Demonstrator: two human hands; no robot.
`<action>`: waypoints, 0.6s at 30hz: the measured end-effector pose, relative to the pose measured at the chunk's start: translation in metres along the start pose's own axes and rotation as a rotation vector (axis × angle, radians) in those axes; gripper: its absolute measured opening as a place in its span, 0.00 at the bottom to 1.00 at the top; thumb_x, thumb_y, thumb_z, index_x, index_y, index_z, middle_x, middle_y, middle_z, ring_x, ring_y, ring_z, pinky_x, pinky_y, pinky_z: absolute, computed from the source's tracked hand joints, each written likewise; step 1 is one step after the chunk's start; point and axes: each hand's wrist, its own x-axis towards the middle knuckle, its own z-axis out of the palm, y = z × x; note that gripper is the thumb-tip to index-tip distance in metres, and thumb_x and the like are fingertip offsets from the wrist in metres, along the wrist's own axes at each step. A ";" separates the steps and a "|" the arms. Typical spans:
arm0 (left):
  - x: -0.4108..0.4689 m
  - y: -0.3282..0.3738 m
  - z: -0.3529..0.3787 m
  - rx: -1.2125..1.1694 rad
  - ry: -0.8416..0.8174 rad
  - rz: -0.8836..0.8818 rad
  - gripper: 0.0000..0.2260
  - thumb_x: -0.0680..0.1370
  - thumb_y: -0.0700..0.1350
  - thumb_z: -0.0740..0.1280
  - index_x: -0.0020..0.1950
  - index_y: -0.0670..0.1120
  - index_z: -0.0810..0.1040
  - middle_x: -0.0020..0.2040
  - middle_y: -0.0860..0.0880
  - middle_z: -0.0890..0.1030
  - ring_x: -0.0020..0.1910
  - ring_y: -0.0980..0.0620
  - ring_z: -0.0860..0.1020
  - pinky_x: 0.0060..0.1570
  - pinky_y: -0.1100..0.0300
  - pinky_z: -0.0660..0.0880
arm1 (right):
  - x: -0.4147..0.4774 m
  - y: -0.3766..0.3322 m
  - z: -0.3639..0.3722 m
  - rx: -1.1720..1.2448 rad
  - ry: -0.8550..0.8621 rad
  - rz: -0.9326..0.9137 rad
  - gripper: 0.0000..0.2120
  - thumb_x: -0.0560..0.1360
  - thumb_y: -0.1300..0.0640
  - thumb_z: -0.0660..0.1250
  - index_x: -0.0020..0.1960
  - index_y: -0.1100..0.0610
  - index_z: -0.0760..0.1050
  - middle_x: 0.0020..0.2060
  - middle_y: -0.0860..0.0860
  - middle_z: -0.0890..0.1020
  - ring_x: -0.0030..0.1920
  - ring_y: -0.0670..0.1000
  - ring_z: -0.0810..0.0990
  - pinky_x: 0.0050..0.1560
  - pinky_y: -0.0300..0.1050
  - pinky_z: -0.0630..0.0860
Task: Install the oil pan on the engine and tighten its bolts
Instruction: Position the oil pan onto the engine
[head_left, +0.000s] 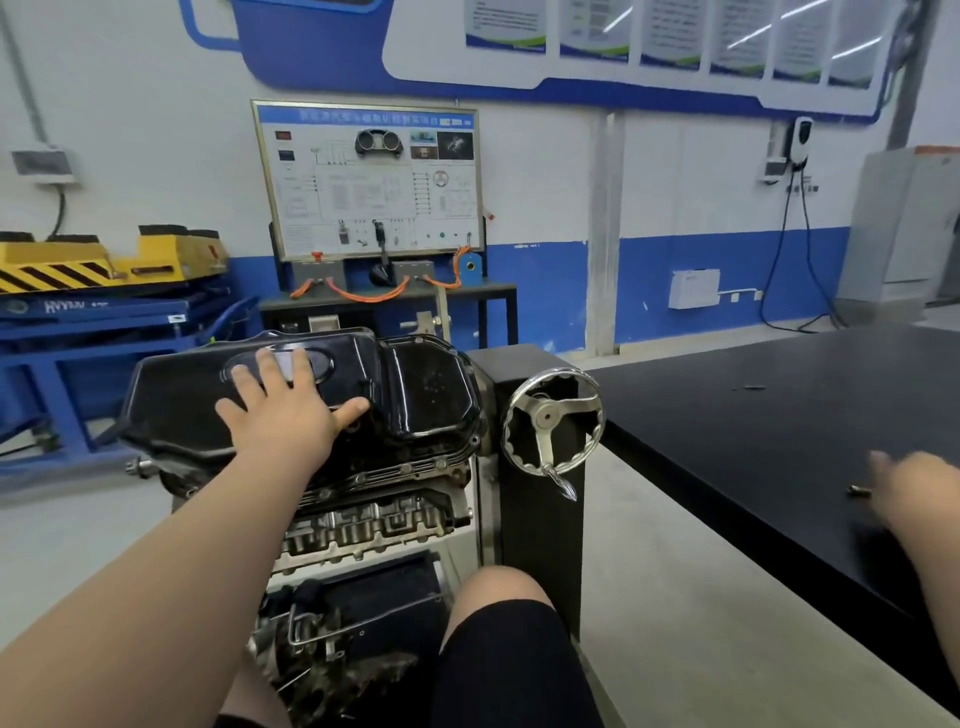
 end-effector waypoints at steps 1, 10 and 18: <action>0.000 0.001 0.000 0.003 0.000 -0.001 0.44 0.70 0.76 0.49 0.78 0.53 0.43 0.79 0.44 0.44 0.76 0.38 0.44 0.69 0.38 0.53 | -0.010 -0.022 -0.001 0.378 0.013 0.081 0.20 0.80 0.48 0.56 0.51 0.65 0.75 0.39 0.65 0.76 0.40 0.64 0.76 0.45 0.55 0.72; 0.001 -0.005 0.003 -0.023 0.027 0.023 0.45 0.69 0.77 0.48 0.78 0.53 0.44 0.79 0.44 0.45 0.76 0.38 0.44 0.69 0.37 0.51 | -0.277 -0.182 0.081 1.487 -1.230 0.861 0.16 0.81 0.52 0.57 0.35 0.56 0.68 0.24 0.47 0.67 0.19 0.43 0.65 0.16 0.30 0.60; 0.000 -0.027 0.018 0.043 0.277 0.230 0.49 0.65 0.79 0.43 0.76 0.49 0.58 0.76 0.42 0.59 0.75 0.41 0.55 0.71 0.40 0.52 | -0.375 -0.180 0.141 0.592 -1.505 0.279 0.11 0.77 0.61 0.52 0.46 0.60 0.73 0.28 0.51 0.71 0.22 0.44 0.61 0.17 0.35 0.56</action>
